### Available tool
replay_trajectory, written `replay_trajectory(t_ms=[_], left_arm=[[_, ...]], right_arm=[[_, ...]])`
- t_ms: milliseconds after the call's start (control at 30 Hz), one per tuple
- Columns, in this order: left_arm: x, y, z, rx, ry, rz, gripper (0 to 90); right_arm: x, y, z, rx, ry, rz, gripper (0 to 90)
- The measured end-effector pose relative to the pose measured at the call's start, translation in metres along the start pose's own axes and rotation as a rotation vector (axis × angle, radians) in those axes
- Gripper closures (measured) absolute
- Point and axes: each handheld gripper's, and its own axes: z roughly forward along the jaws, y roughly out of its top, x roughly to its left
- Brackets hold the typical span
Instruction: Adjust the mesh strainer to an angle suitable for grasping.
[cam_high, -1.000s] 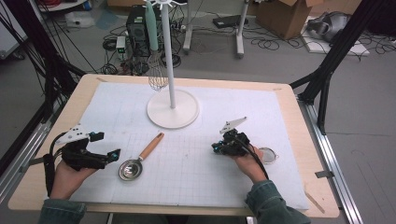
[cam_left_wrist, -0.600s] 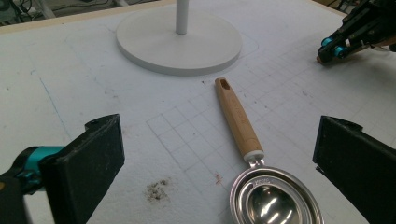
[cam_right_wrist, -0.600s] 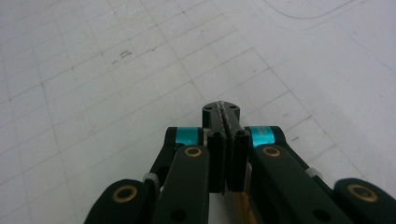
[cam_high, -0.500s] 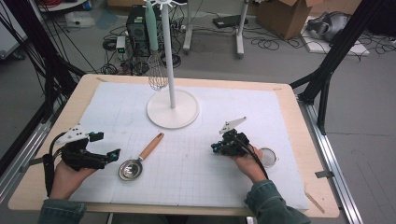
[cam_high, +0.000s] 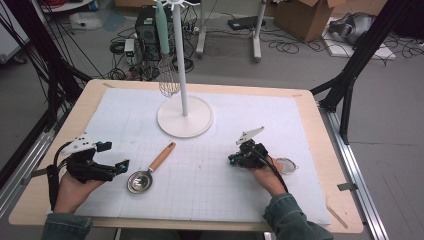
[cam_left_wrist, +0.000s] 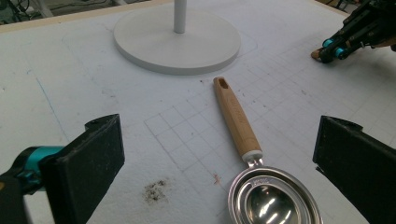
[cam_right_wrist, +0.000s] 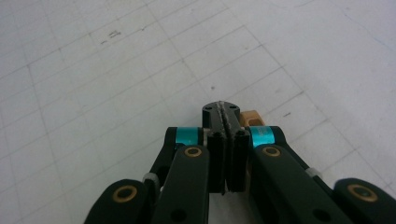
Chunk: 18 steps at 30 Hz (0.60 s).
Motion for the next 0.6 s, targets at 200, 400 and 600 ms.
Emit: replay_trajectory(t_ms=[200,400,600], left_arm=[[0.0,0.0,-0.001,-0.003,0.001,-0.005,2.5],[0.001,0.0,-0.001,-0.003,0.001,-0.005,2.5],[0.001,0.0,-0.001,-0.002,0.003,-0.002,2.5]], right_arm=[[-0.003,0.007,0.005,0.006,-0.021,0.011,89.7],[-0.01,0.008,0.006,-0.013,-0.037,0.043,89.7],[-0.018,0.01,0.006,-0.017,-0.077,0.058,89.7]])
